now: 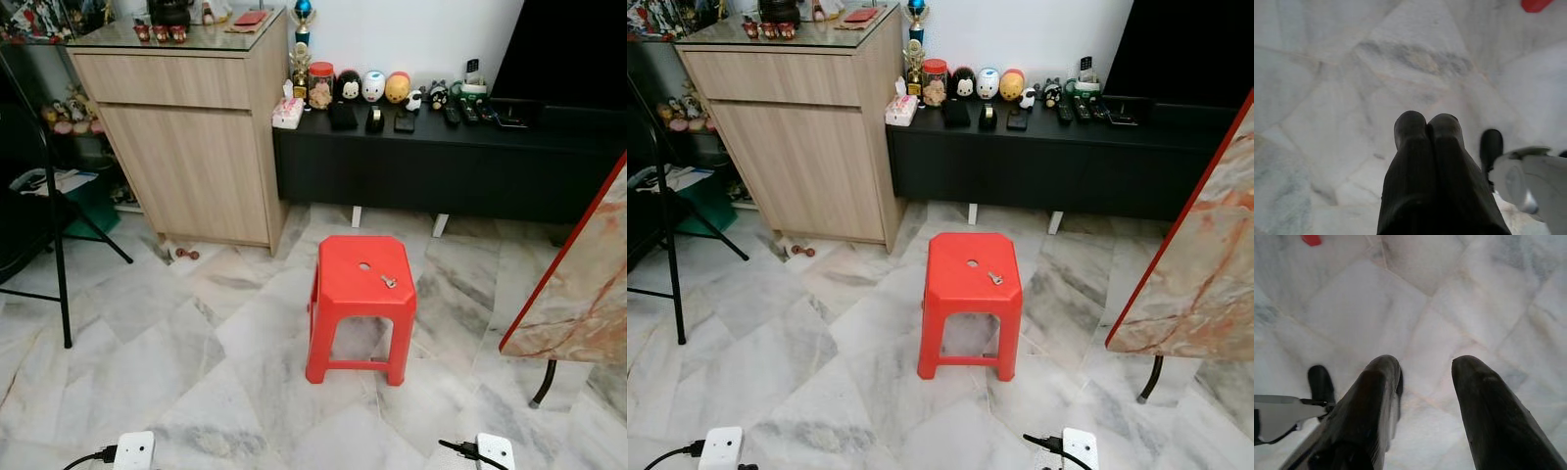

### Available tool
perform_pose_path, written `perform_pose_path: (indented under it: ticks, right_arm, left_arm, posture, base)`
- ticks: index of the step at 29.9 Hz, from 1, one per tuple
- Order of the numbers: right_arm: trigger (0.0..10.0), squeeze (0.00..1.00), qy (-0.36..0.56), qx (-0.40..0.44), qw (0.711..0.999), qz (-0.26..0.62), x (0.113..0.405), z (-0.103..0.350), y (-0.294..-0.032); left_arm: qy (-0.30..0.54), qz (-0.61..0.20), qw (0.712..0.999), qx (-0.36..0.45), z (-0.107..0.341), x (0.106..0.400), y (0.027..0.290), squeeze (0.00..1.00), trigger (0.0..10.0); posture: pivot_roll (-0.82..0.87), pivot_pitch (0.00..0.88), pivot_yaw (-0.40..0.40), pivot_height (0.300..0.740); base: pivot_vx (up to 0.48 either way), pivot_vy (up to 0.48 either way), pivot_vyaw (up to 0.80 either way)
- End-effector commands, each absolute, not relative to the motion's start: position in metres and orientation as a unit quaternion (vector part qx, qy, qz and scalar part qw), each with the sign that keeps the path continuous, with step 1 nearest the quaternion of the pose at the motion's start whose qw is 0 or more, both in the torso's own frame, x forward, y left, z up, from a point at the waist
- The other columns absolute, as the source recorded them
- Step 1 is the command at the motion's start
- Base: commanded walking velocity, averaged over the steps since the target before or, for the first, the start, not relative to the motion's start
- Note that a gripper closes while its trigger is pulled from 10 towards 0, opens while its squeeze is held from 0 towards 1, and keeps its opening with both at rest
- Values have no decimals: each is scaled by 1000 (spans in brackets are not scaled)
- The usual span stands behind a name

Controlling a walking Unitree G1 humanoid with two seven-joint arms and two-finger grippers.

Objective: Hang keys on a hook

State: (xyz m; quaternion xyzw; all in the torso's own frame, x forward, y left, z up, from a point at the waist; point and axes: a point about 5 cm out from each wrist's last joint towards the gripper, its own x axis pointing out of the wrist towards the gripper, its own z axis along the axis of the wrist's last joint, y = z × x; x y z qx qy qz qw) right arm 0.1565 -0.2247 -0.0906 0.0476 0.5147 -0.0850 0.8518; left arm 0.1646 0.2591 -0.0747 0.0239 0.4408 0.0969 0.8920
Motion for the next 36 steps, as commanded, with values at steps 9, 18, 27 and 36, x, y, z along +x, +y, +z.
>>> perform_pose_path:
  ticks: [9, 18, 27, 36]
  right_arm:
    - [10000, 0, 510, 33, 857, -68, 160, -90, -223]
    - [10000, 0, 518, 44, 851, -73, 150, -93, -223]
    - [10000, 0, 523, 45, 849, -60, 145, -98, -209]
    - [10000, 0, 521, 45, 850, -52, 146, -98, -204]
  left_arm:
    - [444, 93, 891, 24, -77, 160, 256, 0, 10000]
    - [444, 90, 891, 31, -76, 161, 260, 0, 10000]
    - [446, 97, 889, 34, -75, 157, 266, 0, 10000]
    - [454, 102, 885, 30, -77, 152, 267, 0, 10000]
  posture:
    - [115, 0, 11, 740]
    - [107, 0, 29, 740]
    - [103, 0, 31, 740]
    - [123, 0, 18, 740]
  base:
    - [0, 0, 355]
    - [173, 0, 0]
    - [285, 0, 0]
    - [287, 0, 339]
